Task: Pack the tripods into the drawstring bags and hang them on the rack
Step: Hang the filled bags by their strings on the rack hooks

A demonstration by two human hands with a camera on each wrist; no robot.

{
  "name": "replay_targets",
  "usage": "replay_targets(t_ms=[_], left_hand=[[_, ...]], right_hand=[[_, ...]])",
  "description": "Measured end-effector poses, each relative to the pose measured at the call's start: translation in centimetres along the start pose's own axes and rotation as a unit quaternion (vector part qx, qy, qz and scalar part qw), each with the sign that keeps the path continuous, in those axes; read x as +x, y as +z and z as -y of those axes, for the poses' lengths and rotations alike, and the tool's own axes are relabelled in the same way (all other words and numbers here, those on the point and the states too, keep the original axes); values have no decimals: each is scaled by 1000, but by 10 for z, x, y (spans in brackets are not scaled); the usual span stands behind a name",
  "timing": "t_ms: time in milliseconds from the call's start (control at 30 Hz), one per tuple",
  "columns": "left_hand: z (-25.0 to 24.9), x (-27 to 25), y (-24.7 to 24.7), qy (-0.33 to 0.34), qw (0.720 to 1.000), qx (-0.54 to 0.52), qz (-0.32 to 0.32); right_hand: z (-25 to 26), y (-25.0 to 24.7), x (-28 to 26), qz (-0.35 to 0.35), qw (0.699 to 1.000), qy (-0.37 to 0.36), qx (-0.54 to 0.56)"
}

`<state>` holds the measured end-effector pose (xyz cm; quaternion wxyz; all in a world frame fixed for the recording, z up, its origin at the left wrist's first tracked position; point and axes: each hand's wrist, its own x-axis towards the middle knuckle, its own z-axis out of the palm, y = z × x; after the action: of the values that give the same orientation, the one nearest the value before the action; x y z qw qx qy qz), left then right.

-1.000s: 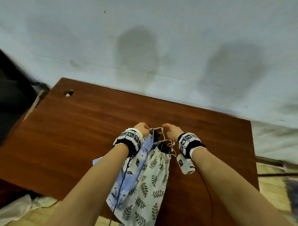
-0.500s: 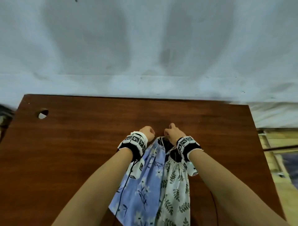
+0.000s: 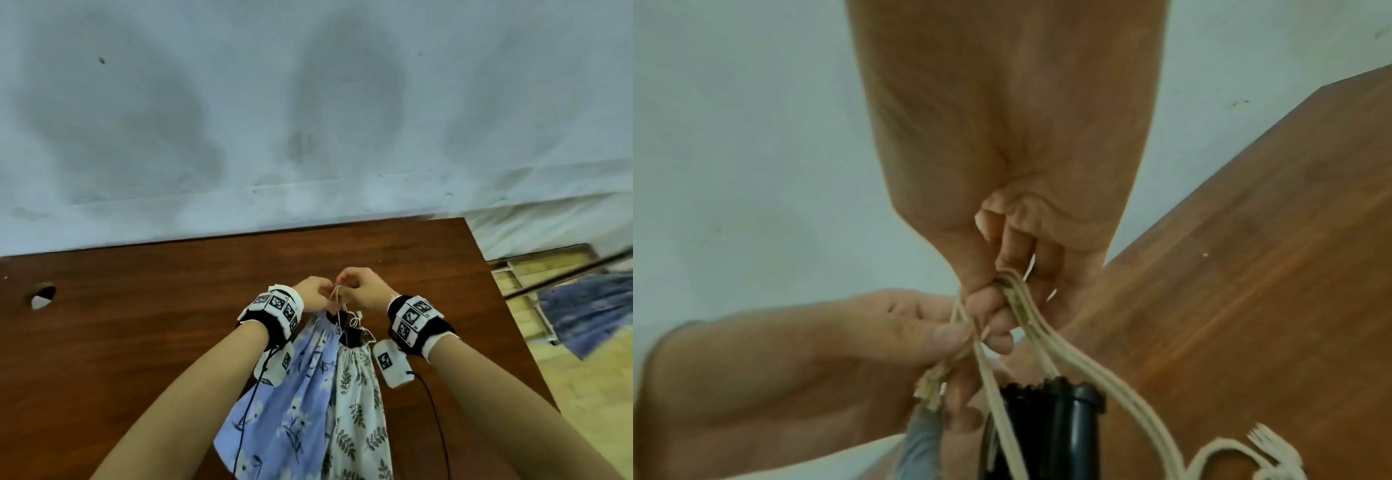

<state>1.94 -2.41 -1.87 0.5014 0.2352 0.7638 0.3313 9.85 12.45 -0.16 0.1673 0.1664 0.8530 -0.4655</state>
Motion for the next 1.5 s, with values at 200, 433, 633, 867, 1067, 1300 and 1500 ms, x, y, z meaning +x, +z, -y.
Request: replay_targets(t_ms=[200,433,633,867,1067,1300,1500], left_hand=[[-80,-38,-2,27,1000,-5,-4],[-200,-97,3,86,980,-88,156],[-294,-139,36,119,988,5,94],[-376,-158,125,246,968,-36,26],[-411,-140,215,256,958,-89,92],[-421,-119,320,225,956,-13,189],[-455,-113,391,243,954,-59,165]], right_hand=[[42,-47,-62,-21,988,-60,141],[89,-118,-161,-29,938,-143,314],[91,-185,-250,-79,938,-182,283],[51,-249,-347,-261,931,-219,129],[-7,-278,-416,-310,915,-204,158],[-97,-284,-482,-391,908,-151,-5],[-161,-302,-528,-460,878,-90,-96]])
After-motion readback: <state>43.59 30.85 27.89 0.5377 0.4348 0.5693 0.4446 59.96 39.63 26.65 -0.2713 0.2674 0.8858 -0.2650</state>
